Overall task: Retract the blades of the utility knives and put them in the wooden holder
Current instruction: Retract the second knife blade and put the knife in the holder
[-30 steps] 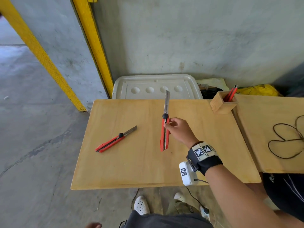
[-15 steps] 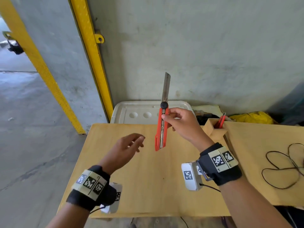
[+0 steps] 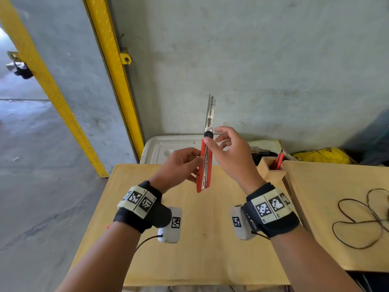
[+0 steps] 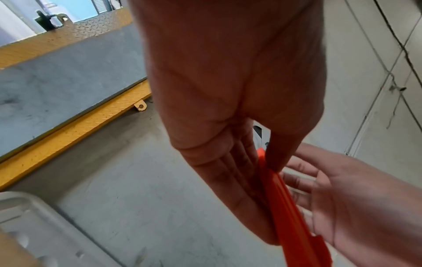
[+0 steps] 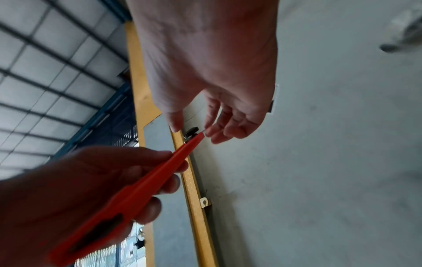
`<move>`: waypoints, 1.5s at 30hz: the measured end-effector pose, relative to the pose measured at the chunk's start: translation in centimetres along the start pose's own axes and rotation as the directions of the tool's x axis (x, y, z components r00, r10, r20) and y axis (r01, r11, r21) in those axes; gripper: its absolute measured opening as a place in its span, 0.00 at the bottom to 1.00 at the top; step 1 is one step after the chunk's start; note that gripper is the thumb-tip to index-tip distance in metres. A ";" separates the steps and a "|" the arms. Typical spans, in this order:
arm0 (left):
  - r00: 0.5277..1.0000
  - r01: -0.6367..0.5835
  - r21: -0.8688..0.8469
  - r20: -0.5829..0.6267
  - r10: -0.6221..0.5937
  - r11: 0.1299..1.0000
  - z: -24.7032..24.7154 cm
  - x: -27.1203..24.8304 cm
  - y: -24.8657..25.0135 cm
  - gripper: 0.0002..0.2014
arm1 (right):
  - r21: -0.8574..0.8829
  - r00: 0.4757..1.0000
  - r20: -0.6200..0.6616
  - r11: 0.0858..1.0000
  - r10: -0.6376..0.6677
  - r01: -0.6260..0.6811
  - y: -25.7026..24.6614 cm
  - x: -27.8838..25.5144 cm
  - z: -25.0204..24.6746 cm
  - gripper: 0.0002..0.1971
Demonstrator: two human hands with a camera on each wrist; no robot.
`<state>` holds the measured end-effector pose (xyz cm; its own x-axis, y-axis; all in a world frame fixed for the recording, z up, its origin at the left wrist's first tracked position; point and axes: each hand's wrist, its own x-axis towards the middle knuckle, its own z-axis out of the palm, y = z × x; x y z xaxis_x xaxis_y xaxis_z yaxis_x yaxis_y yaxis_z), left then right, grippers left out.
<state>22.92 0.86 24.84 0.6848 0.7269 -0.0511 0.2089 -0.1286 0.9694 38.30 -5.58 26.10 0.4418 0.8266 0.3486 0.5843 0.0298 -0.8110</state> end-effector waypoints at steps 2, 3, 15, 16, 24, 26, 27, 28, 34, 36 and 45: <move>1.000 -0.002 0.011 0.002 0.002 1.000 0.3 -0.1 0.1 0.08 | -0.104 0.994 -0.057 0.991 -0.092 0.085 0.0 0.3 0.1 0.18; 1.000 -0.002 0.010 0.003 0.002 1.000 0.4 -0.1 0.2 0.08 | -0.154 0.990 -0.068 0.982 -0.124 0.113 0.0 0.5 0.2 0.16; 0.999 0.002 0.001 -0.054 -0.002 1.000 0.3 -0.2 0.3 0.10 | -0.308 0.929 0.208 0.880 -0.308 0.361 0.3 1.9 -0.7 0.16; 0.999 0.002 -0.003 -0.053 -0.002 1.000 0.3 -0.3 0.3 0.09 | -0.295 0.940 0.177 0.895 -0.292 0.334 0.2 1.9 -0.8 0.18; 0.998 -0.002 -0.006 -0.063 0.002 1.000 0.8 -0.3 0.5 0.09 | -0.300 0.954 0.164 0.908 -0.252 0.292 0.1 2.5 -1.0 0.13; 0.998 0.011 -0.008 -0.068 -0.011 1.000 0.8 -0.4 0.3 0.09 | -0.298 0.932 0.246 0.894 -0.268 0.335 0.0 2.6 -1.2 0.16; 0.997 0.015 -0.008 -0.070 -0.016 1.000 0.9 -0.4 0.2 0.08 | -0.291 0.923 0.276 0.891 -0.270 0.348 0.0 2.6 -1.4 0.18; 0.997 0.018 -0.006 -0.073 -0.019 1.000 0.9 -0.5 0.2 0.08 | -0.287 0.917 0.292 0.890 -0.270 0.354 0.0 2.7 -1.5 0.19; 0.997 0.022 -0.019 -0.078 -0.024 1.000 1.3 -0.6 0.2 0.08 | -0.286 0.938 0.211 0.900 -0.276 0.329 -0.1 3.0 -1.3 0.14; 0.996 0.026 -0.006 -0.083 -0.026 1.000 1.2 -0.5 0.2 0.10 | -0.293 0.933 0.222 0.893 -0.283 0.340 0.0 3.1 -1.0 0.12; 0.993 0.086 -0.095 -0.066 -0.093 0.992 0.9 -0.7 -0.3 0.12 | -0.317 0.916 0.279 0.873 -0.287 0.370 0.3 2.3 -0.9 0.14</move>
<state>23.00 -0.28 24.34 0.6147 0.7788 -0.1246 0.1997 -0.0009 0.9799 40.11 -4.14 27.11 0.0469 0.9057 0.4212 0.8896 0.1539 -0.4300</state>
